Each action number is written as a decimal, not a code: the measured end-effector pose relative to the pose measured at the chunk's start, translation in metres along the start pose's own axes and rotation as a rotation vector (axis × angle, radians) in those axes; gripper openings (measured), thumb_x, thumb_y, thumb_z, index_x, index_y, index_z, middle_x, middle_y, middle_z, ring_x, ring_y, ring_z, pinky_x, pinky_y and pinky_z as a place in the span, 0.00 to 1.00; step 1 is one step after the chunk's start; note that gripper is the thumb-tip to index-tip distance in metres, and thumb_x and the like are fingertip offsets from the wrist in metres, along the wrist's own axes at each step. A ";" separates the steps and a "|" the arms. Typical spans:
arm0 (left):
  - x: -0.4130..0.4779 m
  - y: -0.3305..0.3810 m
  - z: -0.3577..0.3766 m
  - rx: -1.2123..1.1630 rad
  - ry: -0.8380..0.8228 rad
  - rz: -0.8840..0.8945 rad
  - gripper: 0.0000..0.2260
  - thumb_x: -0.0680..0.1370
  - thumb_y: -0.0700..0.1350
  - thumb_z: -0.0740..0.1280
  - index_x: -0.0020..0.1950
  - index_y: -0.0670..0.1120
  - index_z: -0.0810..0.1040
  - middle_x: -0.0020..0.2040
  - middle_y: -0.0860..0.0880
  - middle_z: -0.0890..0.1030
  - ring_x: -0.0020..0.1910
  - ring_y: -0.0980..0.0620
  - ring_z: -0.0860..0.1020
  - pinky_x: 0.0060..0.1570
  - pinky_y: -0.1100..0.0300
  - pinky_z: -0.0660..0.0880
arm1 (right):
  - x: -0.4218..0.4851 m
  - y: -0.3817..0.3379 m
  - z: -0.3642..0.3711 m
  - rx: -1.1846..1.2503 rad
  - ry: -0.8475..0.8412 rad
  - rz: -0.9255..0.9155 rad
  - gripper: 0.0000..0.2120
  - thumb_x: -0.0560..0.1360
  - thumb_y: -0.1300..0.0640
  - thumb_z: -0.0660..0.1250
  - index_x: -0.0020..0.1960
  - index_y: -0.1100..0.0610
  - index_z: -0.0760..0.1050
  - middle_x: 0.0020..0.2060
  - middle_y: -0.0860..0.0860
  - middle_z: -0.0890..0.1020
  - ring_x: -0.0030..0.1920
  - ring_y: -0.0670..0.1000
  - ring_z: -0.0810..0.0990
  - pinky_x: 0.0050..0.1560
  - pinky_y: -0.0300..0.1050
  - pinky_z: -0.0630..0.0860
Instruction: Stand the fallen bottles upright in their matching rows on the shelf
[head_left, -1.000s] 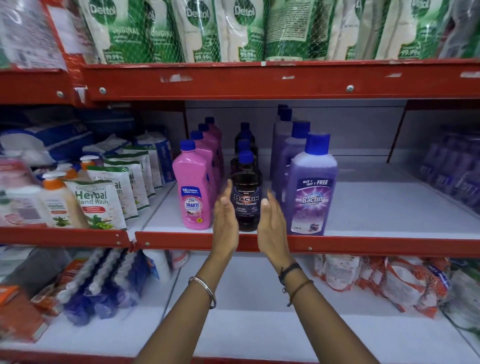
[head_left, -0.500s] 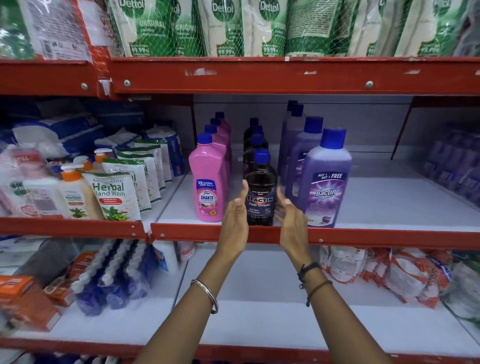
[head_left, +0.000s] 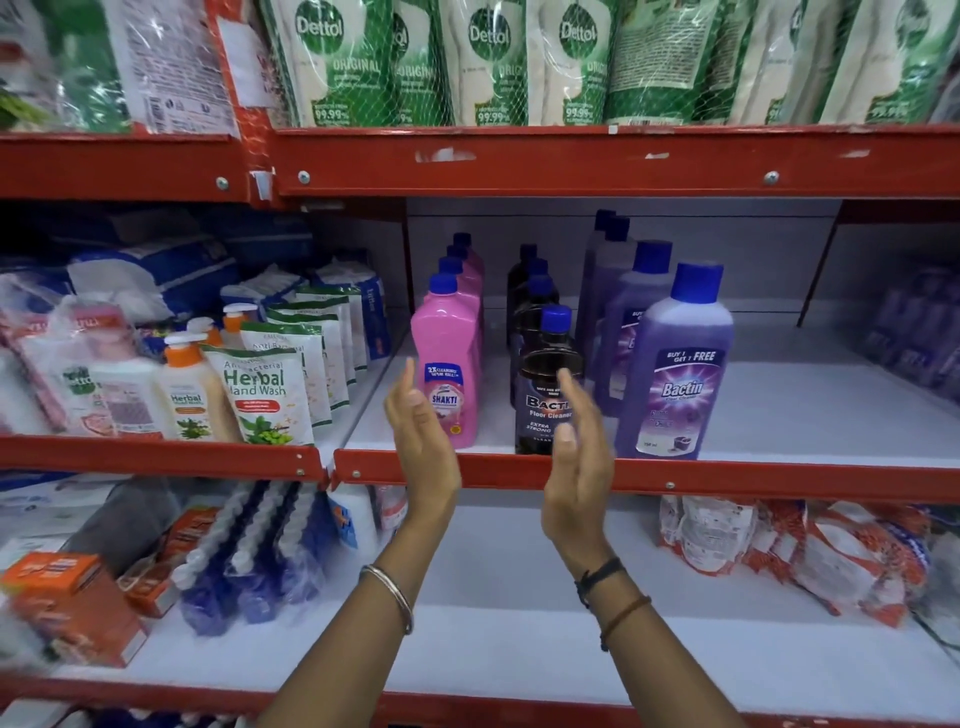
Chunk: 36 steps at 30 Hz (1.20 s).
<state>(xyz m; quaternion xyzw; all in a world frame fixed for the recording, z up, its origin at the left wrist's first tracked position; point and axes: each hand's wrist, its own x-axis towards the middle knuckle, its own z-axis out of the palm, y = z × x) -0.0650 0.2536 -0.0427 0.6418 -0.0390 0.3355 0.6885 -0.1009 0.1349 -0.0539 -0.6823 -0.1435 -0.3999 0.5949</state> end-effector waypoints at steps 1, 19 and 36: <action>0.009 -0.002 -0.006 0.001 -0.006 -0.020 0.25 0.80 0.59 0.45 0.74 0.52 0.61 0.73 0.53 0.62 0.62 0.76 0.63 0.61 0.76 0.65 | 0.000 -0.002 0.009 0.037 -0.095 0.011 0.23 0.78 0.50 0.50 0.70 0.56 0.66 0.69 0.47 0.71 0.70 0.43 0.67 0.69 0.36 0.64; 0.039 -0.019 -0.046 0.177 -0.398 -0.088 0.32 0.70 0.71 0.41 0.73 0.64 0.57 0.66 0.50 0.74 0.61 0.54 0.76 0.51 0.71 0.73 | 0.025 0.010 0.077 0.089 -0.270 0.359 0.20 0.82 0.52 0.49 0.71 0.51 0.65 0.58 0.45 0.75 0.52 0.36 0.76 0.45 0.23 0.73; 0.006 0.015 -0.057 0.254 -0.262 0.080 0.23 0.81 0.57 0.49 0.75 0.52 0.58 0.75 0.49 0.61 0.70 0.60 0.61 0.70 0.63 0.63 | 0.008 -0.048 0.050 -0.130 -0.177 0.225 0.20 0.81 0.52 0.51 0.67 0.60 0.70 0.58 0.51 0.78 0.52 0.30 0.75 0.51 0.19 0.66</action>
